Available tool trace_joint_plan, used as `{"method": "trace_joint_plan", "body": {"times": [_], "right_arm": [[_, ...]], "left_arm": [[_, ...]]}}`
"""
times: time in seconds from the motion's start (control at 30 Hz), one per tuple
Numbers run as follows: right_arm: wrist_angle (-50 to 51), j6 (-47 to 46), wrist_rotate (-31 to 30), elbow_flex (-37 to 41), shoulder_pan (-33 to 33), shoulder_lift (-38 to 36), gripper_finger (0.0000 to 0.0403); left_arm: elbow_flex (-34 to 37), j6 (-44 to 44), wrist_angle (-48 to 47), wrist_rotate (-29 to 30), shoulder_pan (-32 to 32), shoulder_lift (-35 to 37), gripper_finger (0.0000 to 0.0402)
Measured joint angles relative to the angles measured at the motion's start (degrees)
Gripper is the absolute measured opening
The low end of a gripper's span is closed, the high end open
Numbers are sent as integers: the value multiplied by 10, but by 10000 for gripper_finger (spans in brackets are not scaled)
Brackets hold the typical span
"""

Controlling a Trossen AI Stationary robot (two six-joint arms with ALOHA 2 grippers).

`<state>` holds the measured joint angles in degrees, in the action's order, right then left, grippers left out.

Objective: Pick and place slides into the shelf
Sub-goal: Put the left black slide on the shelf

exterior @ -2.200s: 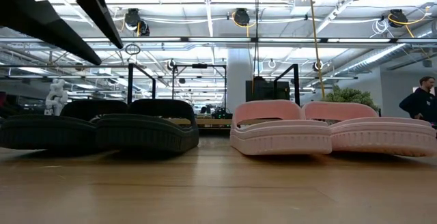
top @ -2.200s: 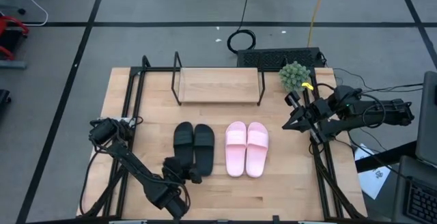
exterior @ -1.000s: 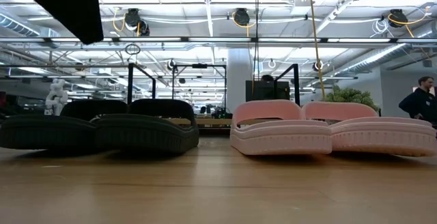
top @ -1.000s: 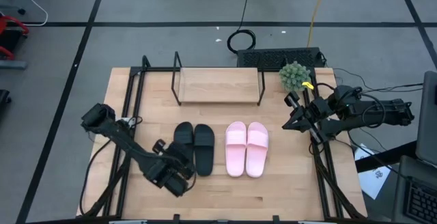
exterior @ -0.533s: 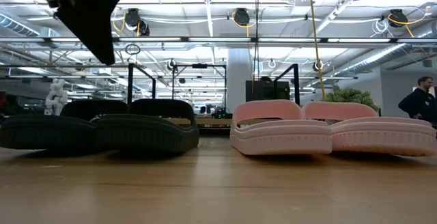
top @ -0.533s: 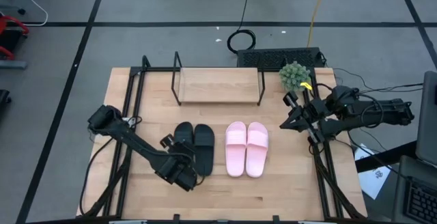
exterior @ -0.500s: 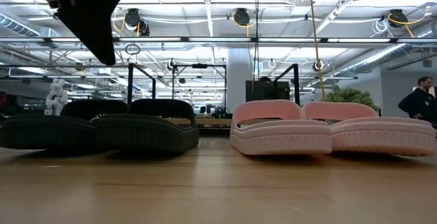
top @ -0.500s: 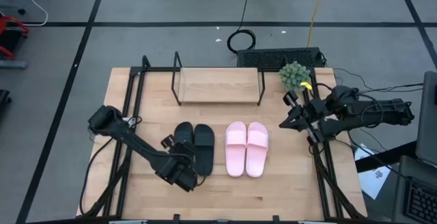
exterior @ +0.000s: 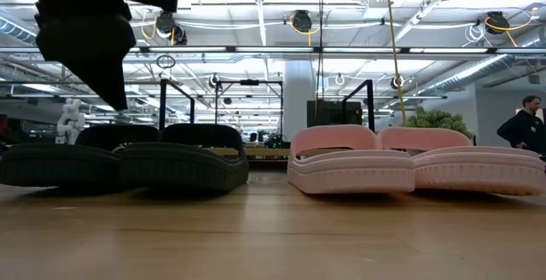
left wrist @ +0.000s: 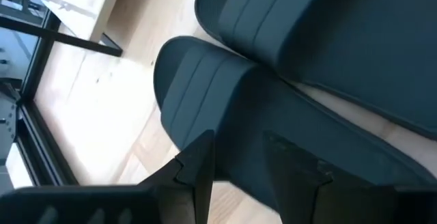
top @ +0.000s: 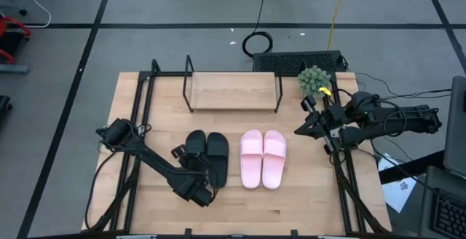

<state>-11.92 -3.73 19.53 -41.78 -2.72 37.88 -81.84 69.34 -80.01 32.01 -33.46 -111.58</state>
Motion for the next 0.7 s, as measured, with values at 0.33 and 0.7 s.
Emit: {"method": "trace_joint_plan", "body": {"times": [0.33,0.7], "right_arm": [[19,6,0,3,0,3,0],[-2,16,1,64,0,3,0]], "left_arm": [[0,17,-13,-5,0,-6,127],[0,14,-15,-14,4,-6,127]]}}
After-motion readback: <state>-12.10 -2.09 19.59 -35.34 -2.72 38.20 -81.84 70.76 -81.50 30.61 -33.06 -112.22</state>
